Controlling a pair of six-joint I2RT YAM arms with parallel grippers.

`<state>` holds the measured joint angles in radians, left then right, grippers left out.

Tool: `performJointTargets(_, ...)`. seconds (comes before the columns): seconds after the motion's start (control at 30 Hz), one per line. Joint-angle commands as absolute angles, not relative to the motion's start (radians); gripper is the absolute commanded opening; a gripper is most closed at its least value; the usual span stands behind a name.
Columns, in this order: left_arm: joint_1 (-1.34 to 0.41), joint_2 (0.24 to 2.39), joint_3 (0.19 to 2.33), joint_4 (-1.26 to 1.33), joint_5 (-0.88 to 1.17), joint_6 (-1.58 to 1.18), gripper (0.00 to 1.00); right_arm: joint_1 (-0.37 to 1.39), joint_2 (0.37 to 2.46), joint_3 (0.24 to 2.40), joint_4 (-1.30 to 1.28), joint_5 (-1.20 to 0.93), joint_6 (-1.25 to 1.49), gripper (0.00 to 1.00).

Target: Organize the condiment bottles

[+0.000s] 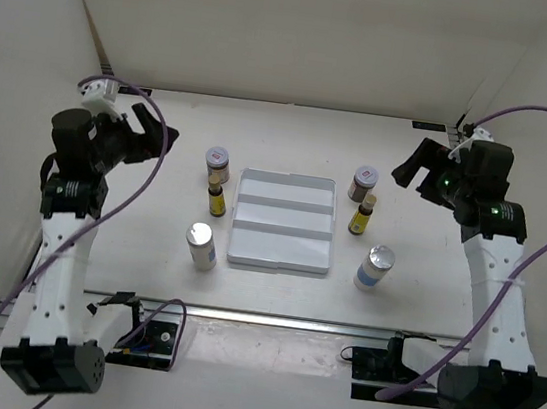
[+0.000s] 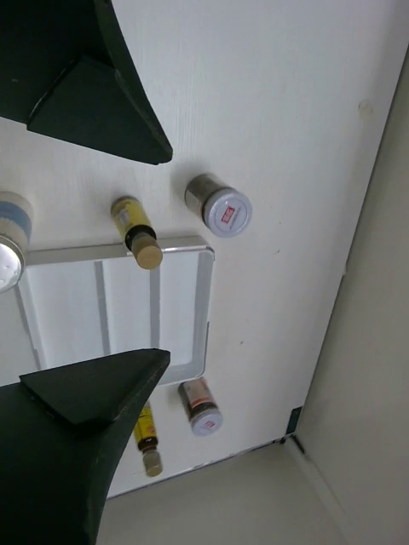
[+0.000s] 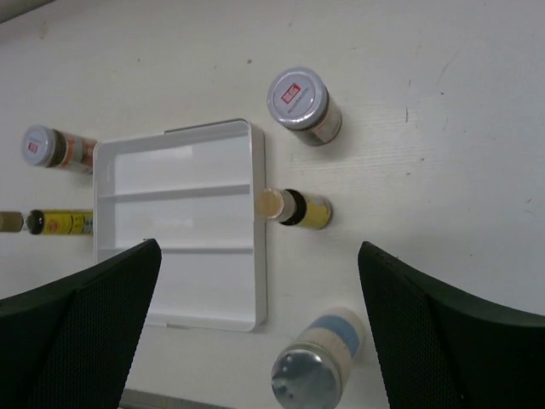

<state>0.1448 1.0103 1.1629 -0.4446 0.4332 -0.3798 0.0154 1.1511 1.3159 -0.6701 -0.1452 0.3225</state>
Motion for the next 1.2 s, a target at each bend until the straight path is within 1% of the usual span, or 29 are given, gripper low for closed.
performJointTargets(0.0, 0.130, 0.892, 1.123, -0.601, 0.264, -0.391, 1.00, 0.028, 1.052, 1.308, -0.745, -0.173, 0.316, 1.00)
performJointTargets(0.07, 0.091, 0.870, 1.086, -0.652, 0.212, -0.303, 1.00, 0.046, 1.042, 1.328, -0.785, -0.190, 0.284, 1.00)
performJointTargets(0.1, 0.080, 0.847, 1.066, -0.661, 0.222, -0.257, 1.00, 0.058, 1.042, 1.339, -0.798, -0.204, 0.249, 1.00)
performJointTargets(0.2, 0.071, 0.836, 1.023, -0.661, 0.198, -0.273, 1.00, 0.129, 1.032, 1.321, -0.844, -0.204, 0.200, 1.00)
performJointTargets(0.23, 0.071, 0.836, 1.023, -0.661, 0.212, -0.273, 1.00, 0.152, 1.020, 1.321, -0.871, -0.161, 0.190, 1.00)
performJointTargets(0.27, 0.071, 0.851, 1.013, -0.647, 0.212, -0.300, 1.00, 0.200, 1.020, 1.310, -0.893, -0.034, 0.211, 1.00)
performJointTargets(0.33, 0.071, 0.882, 1.003, -0.647, 0.174, -0.327, 1.00, 0.253, 1.020, 1.296, -0.934, 0.062, 0.236, 1.00)
performJointTargets(0.4, 0.071, 0.891, 0.992, -0.647, 0.143, -0.356, 1.00, 0.264, 1.045, 1.285, -0.946, 0.129, 0.236, 1.00)
performJointTargets(0.43, 0.071, 0.903, 0.992, -0.647, 0.143, -0.356, 1.00, 0.264, 1.060, 1.267, -0.960, 0.196, 0.250, 1.00)
performJointTargets(0.47, 0.071, 0.904, 0.992, -0.656, 0.143, -0.356, 1.00, 0.253, 1.060, 1.267, -0.960, 0.224, 0.299, 1.00)
performJointTargets(0.57, 0.061, 0.870, 0.982, -0.657, 0.123, -0.365, 1.00, 0.204, 1.060, 1.267, -0.951, 0.210, 0.354, 1.00)
performJointTargets(0.63, 0.061, 0.859, 0.982, -0.657, 0.123, -0.365, 1.00, 0.181, 1.060, 1.267, -0.911, 0.135, 0.336, 1.00)
performJointTargets(0.7, 0.061, 0.848, 0.973, -0.657, 0.123, -0.365, 1.00, 0.181, 1.072, 1.258, -0.900, 0.018, 0.313, 1.00)
performJointTargets(0.83, 0.061, 0.838, 0.963, -0.657, 0.123, -0.365, 1.00, 0.205, 1.156, 1.267, -0.946, -0.046, 0.311, 1.00)
performJointTargets(0.97, 0.061, 0.847, 0.963, -0.657, 0.123, -0.365, 1.00, 0.316, 1.178, 1.195, -0.956, 0.059, 0.377, 1.00)
performJointTargets(1.03, 0.061, 0.857, 0.963, -0.657, 0.123, -0.374, 1.00, 0.343, 1.178, 1.155, -0.969, 0.151, 0.409, 1.00)
performJointTargets(1.17, 0.061, 0.857, 0.963, -0.657, 0.123, -0.374, 1.00, 0.389, 1.178, 1.112, -0.991, 0.236, 0.462, 1.00)
